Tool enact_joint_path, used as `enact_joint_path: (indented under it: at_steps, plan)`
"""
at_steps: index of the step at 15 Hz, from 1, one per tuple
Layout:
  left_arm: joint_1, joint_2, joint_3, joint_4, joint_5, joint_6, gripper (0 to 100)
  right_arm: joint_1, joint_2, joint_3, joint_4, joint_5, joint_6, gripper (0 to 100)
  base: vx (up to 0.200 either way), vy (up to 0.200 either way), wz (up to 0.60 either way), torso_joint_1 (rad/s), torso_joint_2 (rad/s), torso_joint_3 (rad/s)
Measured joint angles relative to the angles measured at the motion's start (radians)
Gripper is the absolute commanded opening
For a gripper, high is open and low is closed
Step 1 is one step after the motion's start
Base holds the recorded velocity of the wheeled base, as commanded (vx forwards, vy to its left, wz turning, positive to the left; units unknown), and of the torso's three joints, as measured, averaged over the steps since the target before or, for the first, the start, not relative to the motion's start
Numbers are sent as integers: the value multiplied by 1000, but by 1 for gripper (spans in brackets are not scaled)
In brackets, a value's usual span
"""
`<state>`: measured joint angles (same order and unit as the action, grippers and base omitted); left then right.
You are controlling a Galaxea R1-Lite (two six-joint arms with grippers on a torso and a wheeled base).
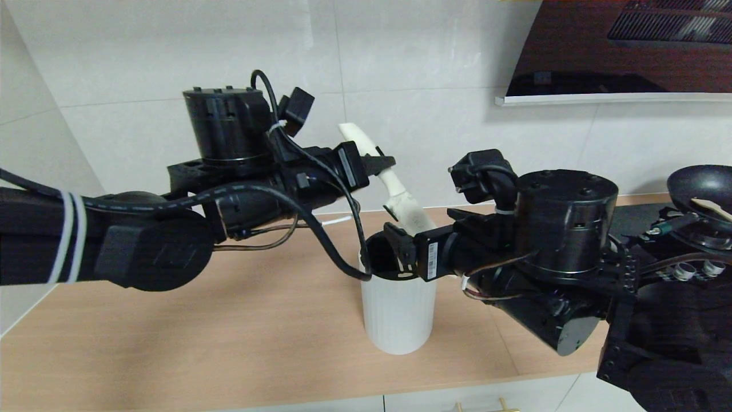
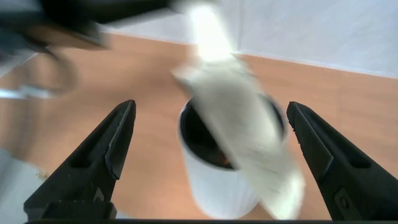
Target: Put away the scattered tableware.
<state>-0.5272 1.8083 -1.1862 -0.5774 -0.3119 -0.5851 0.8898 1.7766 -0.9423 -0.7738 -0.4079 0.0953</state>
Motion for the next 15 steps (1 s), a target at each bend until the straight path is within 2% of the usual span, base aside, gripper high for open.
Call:
enact_joint_path:
  at_steps: [2,5,7,8,10,11,12,13,15]
  plan:
    - [34,-64,11,-1,1,9,0,-28,-45,21,-15,-1,-33,100,0,0,0,0,0,0]
    - [86,-132,29,-3,3,81,0,-115,-106,46,-14,-1,-112,100,0,0,0,0,0,0]
    - [94,-154,44,-3,2,120,0,-162,-124,50,-13,0,-129,100,0,0,0,0,0,0]
    - [96,-159,60,-20,3,183,0,-174,-128,51,-12,0,-131,100,0,0,0,0,0,0]
    - [97,-156,127,-157,4,327,0,-183,-126,53,-11,0,-132,100,0,0,0,0,0,0]
    - [95,-147,159,-220,11,380,0,-185,-123,53,-11,0,-132,100,0,0,0,0,0,0]
    - [89,-132,181,-270,43,417,0,-186,-119,53,-11,0,-132,100,0,0,0,0,0,0]
    - [80,-118,193,-283,78,435,0,-186,-115,53,-11,0,-132,100,0,0,0,0,0,0]
    - [68,-96,202,-286,95,471,0,-186,-111,53,-11,0,-132,100,0,0,0,0,0,0]
